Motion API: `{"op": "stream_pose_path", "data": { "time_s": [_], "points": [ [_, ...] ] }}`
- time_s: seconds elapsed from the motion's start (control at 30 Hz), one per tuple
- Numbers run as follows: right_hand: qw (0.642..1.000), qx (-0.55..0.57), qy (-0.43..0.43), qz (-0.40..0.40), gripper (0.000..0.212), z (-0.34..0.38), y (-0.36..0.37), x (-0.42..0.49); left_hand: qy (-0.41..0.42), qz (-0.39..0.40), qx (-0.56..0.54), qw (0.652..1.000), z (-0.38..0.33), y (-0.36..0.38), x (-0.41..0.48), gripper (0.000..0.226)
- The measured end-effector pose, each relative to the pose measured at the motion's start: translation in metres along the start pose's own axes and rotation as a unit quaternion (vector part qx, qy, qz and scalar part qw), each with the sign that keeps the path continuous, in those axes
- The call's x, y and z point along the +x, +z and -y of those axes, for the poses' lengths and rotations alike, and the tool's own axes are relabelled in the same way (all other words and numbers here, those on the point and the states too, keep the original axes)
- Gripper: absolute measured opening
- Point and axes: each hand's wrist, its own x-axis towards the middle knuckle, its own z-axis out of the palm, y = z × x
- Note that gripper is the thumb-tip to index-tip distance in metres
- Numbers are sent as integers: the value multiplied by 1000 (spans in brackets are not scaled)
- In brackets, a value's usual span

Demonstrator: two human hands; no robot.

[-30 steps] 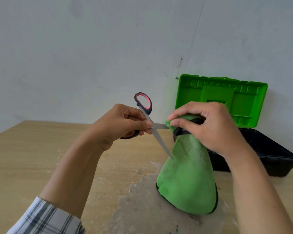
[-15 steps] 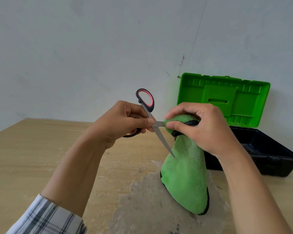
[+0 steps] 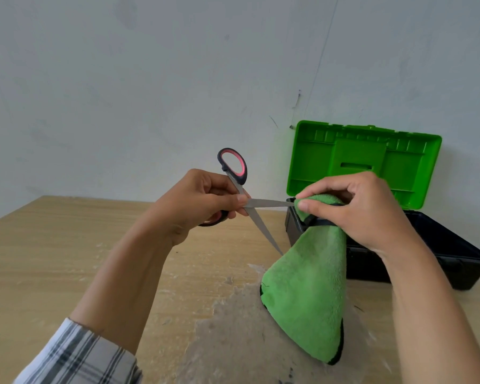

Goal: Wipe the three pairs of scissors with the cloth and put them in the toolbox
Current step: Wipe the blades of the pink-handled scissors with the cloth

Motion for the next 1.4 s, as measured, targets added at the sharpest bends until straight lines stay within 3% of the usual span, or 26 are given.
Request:
{"op": "stream_pose_path", "data": {
  "time_s": [0.1,0.27,0.4,0.7,1.1,1.4],
  "points": [
    [998,-29,13,-46,12,-7,-10,-2,-28,-6,-18,999,1,-1,1,12],
    [995,55,-53,-71,13,10,-19,-3,-39,-12,-35,999,2,0,2,14],
    [992,20,-109,-55,12,31,7,2,-31,-25,-40,998,1,4,3,13],
    [979,-23,-166,-114,9,32,53,5,4,-34,-53,998,-2,9,3,21],
    [972,-54,-167,-157,10,32,60,6,32,-68,-47,996,-3,10,1,17],
    [976,-61,-105,-183,8,11,38,9,11,-76,-64,995,1,6,4,12]
  ]
}}
